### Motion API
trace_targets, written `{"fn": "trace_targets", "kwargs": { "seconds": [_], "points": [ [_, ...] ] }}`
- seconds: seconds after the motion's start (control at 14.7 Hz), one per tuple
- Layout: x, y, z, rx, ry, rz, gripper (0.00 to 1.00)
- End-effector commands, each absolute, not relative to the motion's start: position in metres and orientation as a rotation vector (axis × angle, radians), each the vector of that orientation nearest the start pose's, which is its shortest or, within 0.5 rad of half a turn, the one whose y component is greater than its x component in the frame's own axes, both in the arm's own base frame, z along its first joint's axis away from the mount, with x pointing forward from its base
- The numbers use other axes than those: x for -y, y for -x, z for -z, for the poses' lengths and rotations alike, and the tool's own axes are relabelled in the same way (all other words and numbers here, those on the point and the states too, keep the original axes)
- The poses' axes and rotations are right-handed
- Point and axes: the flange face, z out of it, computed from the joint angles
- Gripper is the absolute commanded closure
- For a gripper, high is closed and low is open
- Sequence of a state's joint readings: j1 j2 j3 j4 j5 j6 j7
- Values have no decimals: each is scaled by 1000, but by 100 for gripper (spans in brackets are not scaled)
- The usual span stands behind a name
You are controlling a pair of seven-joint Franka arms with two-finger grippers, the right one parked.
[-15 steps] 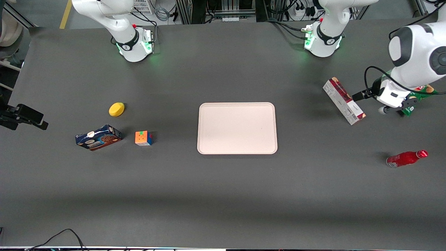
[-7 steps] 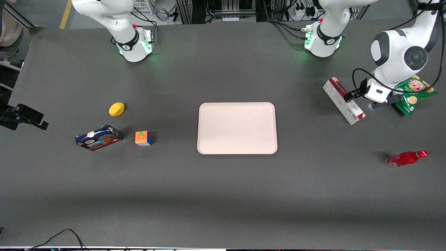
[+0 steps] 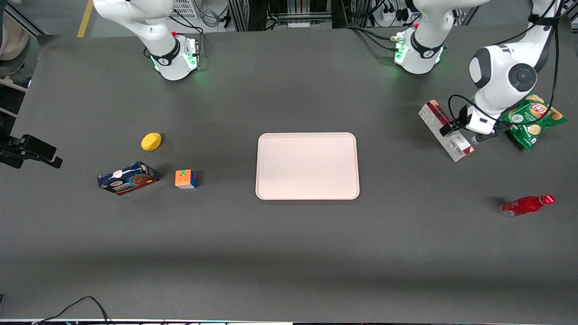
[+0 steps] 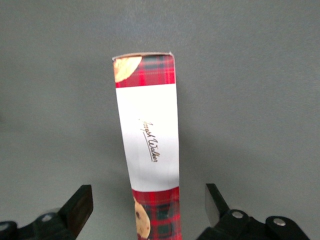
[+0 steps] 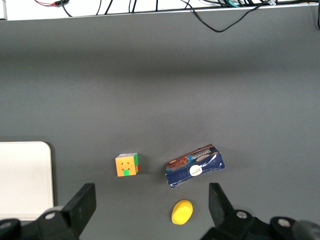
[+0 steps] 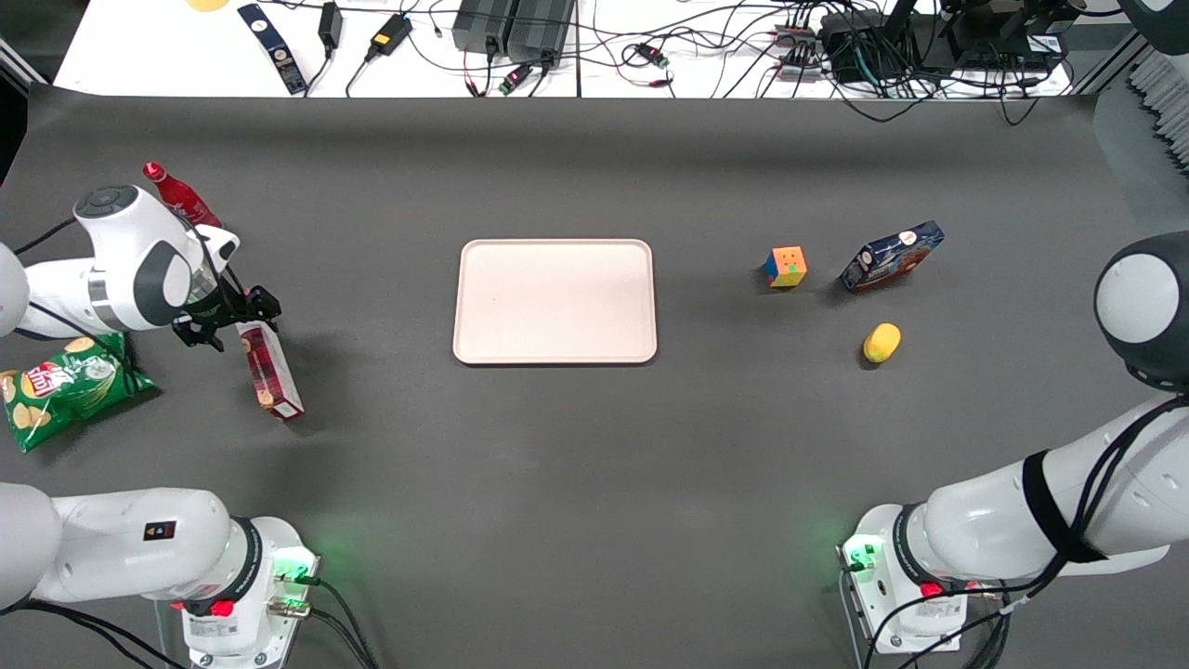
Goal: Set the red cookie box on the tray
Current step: 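Lower the open left gripper over the cookie box and close on it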
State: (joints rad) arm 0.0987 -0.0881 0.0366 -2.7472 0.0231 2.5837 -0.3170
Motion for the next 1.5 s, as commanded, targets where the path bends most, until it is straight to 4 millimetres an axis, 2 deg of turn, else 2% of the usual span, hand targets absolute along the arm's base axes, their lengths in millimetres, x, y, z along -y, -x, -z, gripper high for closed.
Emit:
{"fn": "trace_targets", "kwargs": {
  "seconds": [0.0,0.07,0.27,0.48,0.75,0.95,1.02,1.16,1.3,1.43],
  "points": [
    [-50,-378,-227,722,3040,-118,0],
    [-50,-377,-223,743,3032,-132,0],
    [-48,-376,-221,793,3016,-138,39],
    [-44,-376,-218,795,3014,-150,70],
    [-42,-379,-220,790,3014,-150,90],
    [-32,-392,-230,730,3029,-135,99],
    [-28,-400,-237,702,3033,-146,100],
    [-12,-428,-265,625,3024,-248,100],
    [11,-460,-311,507,3018,-337,100],
    [45,-487,-355,385,3037,-297,100]
  ]
}}
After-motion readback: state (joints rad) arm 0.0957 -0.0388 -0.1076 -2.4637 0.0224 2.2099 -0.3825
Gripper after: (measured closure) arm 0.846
